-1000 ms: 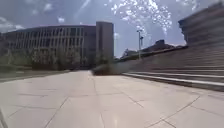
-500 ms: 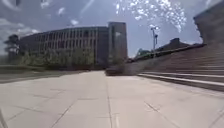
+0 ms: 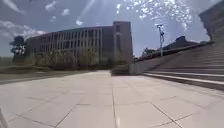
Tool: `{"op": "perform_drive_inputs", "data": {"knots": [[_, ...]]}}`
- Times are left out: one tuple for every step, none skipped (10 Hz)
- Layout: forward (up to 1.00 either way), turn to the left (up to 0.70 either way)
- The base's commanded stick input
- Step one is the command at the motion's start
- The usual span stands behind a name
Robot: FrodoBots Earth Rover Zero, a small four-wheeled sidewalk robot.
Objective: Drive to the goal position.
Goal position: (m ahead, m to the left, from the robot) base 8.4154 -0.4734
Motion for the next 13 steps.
{"op": "perform_drive_inputs", "data": {"knots": [[0.7, 0.0], [0.7, 0.01], [0.7, 0.26], [0.7, 0.27], [0.7, 0.27], [0.7, 0.27], [0.7, 0.01], [0.7, 0.0], [0.7, 0.0], [0.7, 0.0], [0.7, 0.0], [0.7, 0.0], [0.7, 0.0]]}}
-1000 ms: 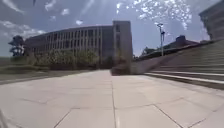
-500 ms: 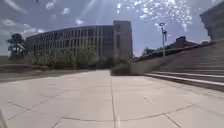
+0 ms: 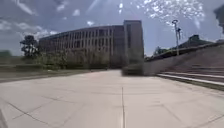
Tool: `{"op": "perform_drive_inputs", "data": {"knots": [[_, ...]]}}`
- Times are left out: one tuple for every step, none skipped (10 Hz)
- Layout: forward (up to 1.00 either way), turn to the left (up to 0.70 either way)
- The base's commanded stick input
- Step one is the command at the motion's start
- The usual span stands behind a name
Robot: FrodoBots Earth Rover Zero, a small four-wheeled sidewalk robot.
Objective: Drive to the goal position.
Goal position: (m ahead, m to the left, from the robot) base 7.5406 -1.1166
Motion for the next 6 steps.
{"op": "perform_drive_inputs", "data": {"knots": [[0.7, 0.0], [0.7, 0.0], [0.7, 0.0], [0.7, 0.0], [0.7, 0.0], [0.7, 0.0]]}}
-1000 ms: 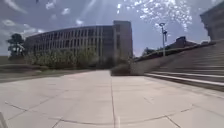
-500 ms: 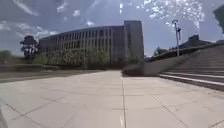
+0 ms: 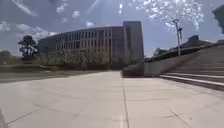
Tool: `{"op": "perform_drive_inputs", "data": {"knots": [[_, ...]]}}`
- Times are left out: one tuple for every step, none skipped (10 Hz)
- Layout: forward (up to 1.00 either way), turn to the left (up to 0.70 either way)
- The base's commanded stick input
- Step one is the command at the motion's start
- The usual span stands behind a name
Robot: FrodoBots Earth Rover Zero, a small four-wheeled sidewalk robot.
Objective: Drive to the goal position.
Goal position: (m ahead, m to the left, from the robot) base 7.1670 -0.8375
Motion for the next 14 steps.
{"op": "perform_drive_inputs", "data": {"knots": [[0.7, 0.0], [0.7, 0.0], [0.7, 0.0], [0.7, 0.0], [0.7, 0.0], [0.7, 0.0], [0.7, 0.0], [0.7, 0.0], [0.7, 0.0], [0.7, 0.0], [0.7, 0.0], [0.7, 0.0], [0.7, 0.0], [0.7, 0.0]]}}
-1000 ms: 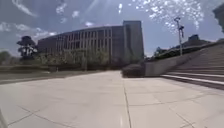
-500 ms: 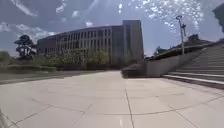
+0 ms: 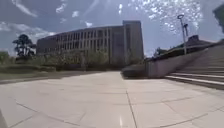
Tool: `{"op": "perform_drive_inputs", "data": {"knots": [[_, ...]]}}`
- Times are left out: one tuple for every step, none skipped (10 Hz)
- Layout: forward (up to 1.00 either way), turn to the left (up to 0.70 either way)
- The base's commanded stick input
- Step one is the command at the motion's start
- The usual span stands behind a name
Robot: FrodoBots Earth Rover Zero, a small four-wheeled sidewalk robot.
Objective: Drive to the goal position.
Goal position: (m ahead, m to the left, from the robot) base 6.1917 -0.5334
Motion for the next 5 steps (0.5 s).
{"op": "perform_drive_inputs", "data": {"knots": [[0.7, 0.0], [0.7, 0.0], [0.7, 0.0], [0.7, 0.0], [0.7, 0.0]]}}
